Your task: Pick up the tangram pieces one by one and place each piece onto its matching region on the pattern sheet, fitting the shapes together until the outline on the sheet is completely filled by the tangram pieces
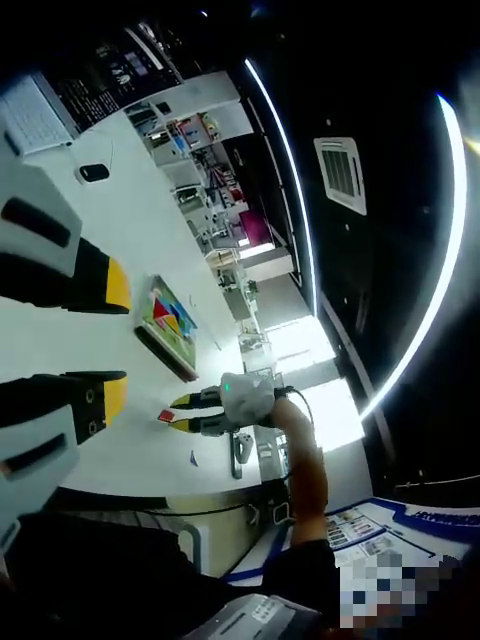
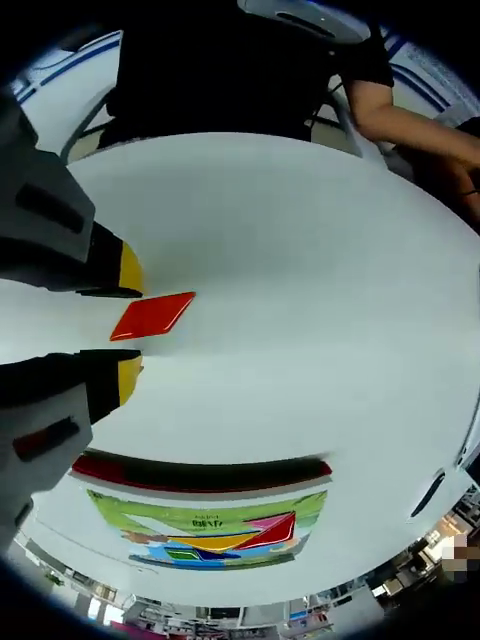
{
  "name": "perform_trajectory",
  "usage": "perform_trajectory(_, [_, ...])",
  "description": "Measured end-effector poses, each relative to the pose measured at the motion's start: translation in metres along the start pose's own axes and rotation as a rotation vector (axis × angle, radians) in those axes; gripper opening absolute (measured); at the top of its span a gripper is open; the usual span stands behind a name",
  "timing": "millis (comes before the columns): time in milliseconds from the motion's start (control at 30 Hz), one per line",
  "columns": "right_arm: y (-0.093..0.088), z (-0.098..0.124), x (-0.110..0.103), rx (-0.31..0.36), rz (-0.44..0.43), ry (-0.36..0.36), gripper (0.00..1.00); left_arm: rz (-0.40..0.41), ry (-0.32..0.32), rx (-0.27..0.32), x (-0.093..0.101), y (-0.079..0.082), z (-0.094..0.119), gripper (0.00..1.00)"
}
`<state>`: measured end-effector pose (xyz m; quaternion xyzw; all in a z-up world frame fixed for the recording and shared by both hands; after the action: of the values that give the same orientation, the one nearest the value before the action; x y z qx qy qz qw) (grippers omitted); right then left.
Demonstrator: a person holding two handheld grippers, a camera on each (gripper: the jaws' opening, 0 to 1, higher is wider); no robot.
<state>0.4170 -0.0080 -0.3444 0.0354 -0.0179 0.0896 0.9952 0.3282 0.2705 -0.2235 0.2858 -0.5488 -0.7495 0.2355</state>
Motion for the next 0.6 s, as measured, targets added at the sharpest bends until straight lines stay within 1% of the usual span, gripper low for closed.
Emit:
perform_trajectory(67, [-0.0015,-0.0005,0.0012,-0.004,-0.001,0.005,0.22,0.001,-0.001,0.002,0.0005,-0.0003,-0.0008,0.25])
perform_trajectory(100, [-0.0017,-0.0015,0.0010,-0.005,-0.001,0.023,0.21,0.002,-0.001,0.002,0.0006,-0.0008,-0.0012,0.25])
perform_trajectory(200, [-0.0020,-0.0022,0.0026,-0.012,-0.014,0.030,0.20,0.007,0.002,0.000,-0.0002,-0.0021,-0.0038,0.25])
perform_trajectory(233, [-0.0031,-0.0022,0.0035,-0.027,-0.062,0.026,0.16,0.006,0.001,0.000,0.0001,-0.0023,-0.0042,0.25])
perform_trajectory(267, [-0.0032,-0.0028,0.0029,-0.050,-0.123,0.030,0.17,0.004,-0.001,-0.002,0.0009,-0.0027,-0.0048,0.25])
perform_trajectory(333, [-0.0017,-0.0034,0.0028,-0.049,-0.063,0.020,0.16,0.002,-0.003,-0.003,0.0015,-0.0027,-0.0050,0.25])
perform_trajectory(367, [-0.0002,-0.0037,0.0032,-0.035,-0.024,0.015,0.16,0.003,-0.002,-0.002,0.0014,-0.0027,-0.0048,0.25])
perform_trajectory(400, [-0.0018,-0.0032,0.0013,-0.034,-0.035,0.016,0.16,0.004,-0.001,-0.001,0.0011,-0.0027,-0.0046,0.25])
perform_trajectory(500, [-0.0012,-0.0034,0.0029,0.001,-0.129,0.027,0.16,0.006,0.001,-0.003,0.0008,-0.0042,-0.0045,0.25])
perform_trajectory(567, [0.0005,-0.0021,0.0042,0.025,-0.154,0.035,0.16,0.006,-0.001,-0.004,0.0010,-0.0046,-0.0040,0.25])
perform_trajectory(600, [0.0009,0.0002,0.0051,0.025,-0.157,0.034,0.16,0.005,-0.001,-0.004,0.0011,-0.0046,-0.0037,0.25])
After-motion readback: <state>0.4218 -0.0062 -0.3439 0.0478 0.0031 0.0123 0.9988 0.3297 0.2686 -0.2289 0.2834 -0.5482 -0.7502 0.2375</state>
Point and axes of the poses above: the point that each gripper's makers call its tool centre point, and the gripper's own axes: z roughly backward along the fingers, x roughly to its right, y roughly out of its top, the point moved 3 cm from there along z, roughly backward along the fingers, and after that the axes turned 7 degrees about z, right-handed, at the moved point
